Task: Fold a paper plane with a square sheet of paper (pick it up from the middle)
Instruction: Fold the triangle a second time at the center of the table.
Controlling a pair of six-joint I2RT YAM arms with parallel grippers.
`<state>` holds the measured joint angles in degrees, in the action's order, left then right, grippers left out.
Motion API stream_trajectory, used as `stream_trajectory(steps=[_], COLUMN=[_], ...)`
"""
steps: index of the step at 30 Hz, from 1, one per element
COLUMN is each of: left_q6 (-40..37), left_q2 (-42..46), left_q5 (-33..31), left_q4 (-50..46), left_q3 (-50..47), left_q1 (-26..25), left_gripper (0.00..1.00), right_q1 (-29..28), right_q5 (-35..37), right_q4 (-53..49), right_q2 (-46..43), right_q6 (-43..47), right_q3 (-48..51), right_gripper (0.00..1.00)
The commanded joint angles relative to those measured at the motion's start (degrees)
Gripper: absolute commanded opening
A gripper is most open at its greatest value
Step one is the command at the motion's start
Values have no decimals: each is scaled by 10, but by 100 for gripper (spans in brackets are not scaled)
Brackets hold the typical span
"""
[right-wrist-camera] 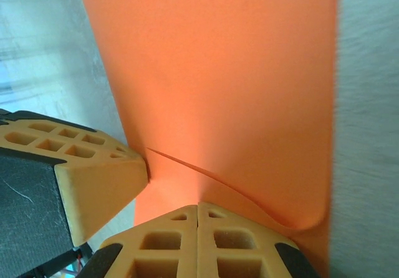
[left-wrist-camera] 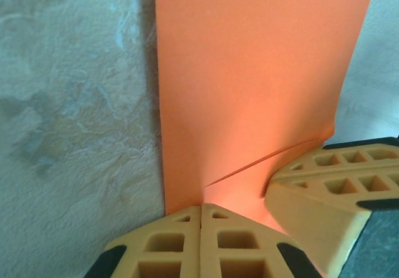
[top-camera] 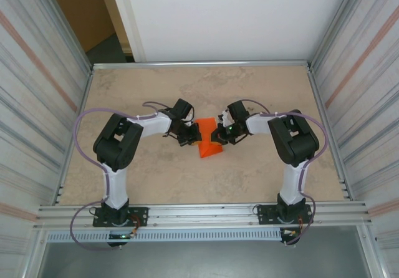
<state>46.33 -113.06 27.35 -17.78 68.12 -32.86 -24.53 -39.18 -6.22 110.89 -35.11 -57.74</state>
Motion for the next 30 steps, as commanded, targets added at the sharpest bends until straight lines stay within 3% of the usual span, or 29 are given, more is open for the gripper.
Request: stream_trajectory(steps=[1,6,12,21,30], left_q6=[-4,-12,-25,-29,-29], left_q2=[-38,-37,-36,-35,-30], left_q5=[-63,-59,-52,-40,-36], left_q4=[-69,-65,-61,-54,-52], left_q3=[-33,-25,-8,-5,-4], left_q1=[-2,-2,-2,-1,-1], left_gripper=[0,0,0,0,0], right_q1=[35,63,40,-41,-38], right_q5=[77,106,106,64,50], right_q4=[-11,-7,-25,-46,-42], right_q2=[-18,-59,-105,-25,10], right_q6=[-4,-16,10,14,15], right_q3=[26,36,20,-47,-46], right_gripper=[5,6,6,5,4])
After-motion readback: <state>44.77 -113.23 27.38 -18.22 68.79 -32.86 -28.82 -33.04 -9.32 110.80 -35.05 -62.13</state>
